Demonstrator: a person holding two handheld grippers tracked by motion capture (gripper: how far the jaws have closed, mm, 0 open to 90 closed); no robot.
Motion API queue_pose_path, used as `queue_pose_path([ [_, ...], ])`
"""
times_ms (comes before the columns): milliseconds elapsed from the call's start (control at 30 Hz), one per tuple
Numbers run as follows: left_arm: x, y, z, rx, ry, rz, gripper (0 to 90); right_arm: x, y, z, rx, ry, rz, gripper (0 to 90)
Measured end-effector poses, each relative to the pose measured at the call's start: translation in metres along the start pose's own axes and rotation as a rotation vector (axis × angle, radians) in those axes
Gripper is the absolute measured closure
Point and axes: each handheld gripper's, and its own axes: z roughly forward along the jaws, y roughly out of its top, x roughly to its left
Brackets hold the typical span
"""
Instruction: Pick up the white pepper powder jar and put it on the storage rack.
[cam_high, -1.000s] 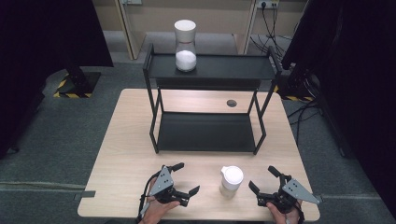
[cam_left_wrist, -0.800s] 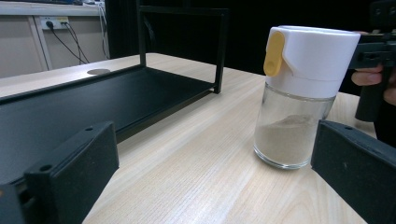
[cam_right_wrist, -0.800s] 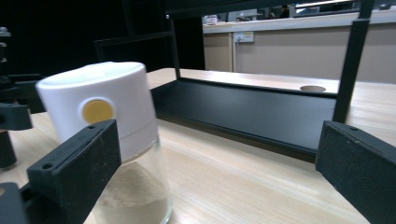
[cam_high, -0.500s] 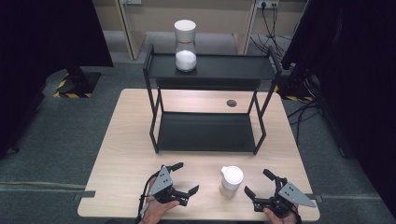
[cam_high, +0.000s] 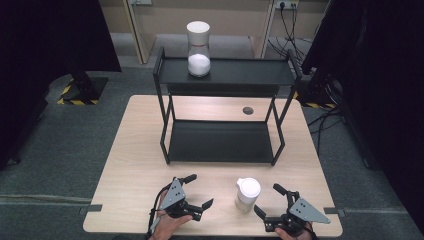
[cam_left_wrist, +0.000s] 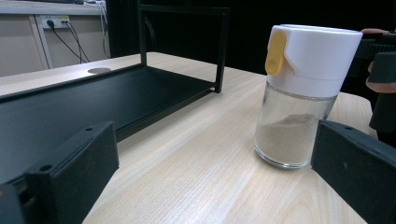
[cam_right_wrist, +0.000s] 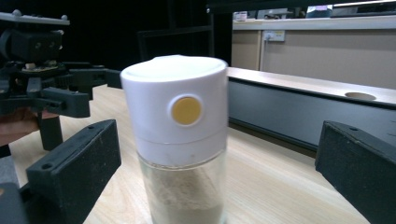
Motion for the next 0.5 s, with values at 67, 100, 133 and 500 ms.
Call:
queue_pose_path([
  [67, 0.000, 0.000, 0.000, -0.001, 0.000, 0.000, 0.1, 0.001, 0.000, 0.003, 0.005, 0.010, -0.004, 0.5],
  [100, 0.000, 0.000, 0.000, -0.001, -0.002, 0.001, 0.1, 0.001, 0.001, 0.004, 0.009, 0.015, -0.005, 0.5],
  [133, 0.000, 0.000, 0.000, 0.000, -0.001, 0.001, 0.1, 0.002, 0.001, 0.006, 0.011, 0.019, -0.003, 0.4],
  [500, 0.000, -0.001, 0.001, 0.002, -0.003, -0.006, 0.1, 0.003, 0.002, 0.018, 0.029, 0.041, -0.002, 0.4],
])
